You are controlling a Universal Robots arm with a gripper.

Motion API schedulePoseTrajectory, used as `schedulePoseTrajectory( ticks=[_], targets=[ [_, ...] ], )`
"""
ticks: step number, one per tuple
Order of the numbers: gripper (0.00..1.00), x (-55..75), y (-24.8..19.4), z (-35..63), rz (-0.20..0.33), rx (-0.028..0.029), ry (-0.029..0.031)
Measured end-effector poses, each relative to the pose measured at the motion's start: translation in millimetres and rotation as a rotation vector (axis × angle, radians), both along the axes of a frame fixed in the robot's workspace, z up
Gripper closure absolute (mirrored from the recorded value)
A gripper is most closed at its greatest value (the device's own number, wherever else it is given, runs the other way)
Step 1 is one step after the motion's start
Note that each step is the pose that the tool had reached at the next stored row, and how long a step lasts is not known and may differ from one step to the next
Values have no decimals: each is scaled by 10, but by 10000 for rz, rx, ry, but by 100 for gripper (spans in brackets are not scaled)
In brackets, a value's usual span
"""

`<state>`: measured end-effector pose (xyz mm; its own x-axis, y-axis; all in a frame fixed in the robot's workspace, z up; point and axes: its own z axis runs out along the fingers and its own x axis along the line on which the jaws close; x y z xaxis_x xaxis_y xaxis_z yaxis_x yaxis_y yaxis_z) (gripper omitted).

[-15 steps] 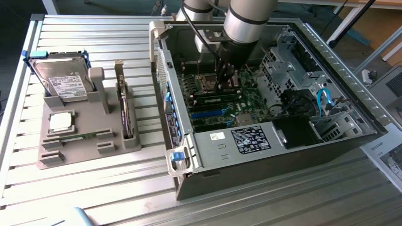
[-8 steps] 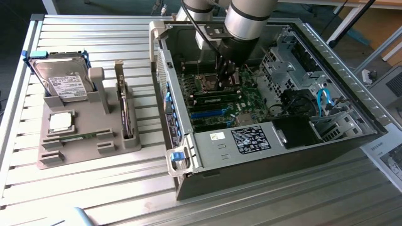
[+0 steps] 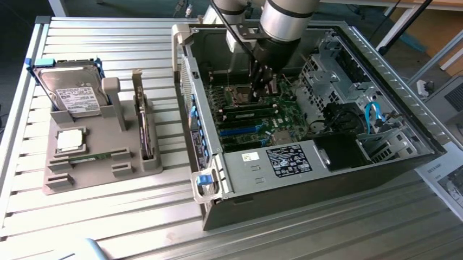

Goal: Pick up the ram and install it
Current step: 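Press down the ram until it locks into place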

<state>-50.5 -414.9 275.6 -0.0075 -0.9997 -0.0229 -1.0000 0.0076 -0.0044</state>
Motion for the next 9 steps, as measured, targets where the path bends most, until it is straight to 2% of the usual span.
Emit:
schedulePoseTrajectory(
  ticks=[9],
  targets=[
    [90, 0, 4, 172, 0, 0, 0]
  ],
)
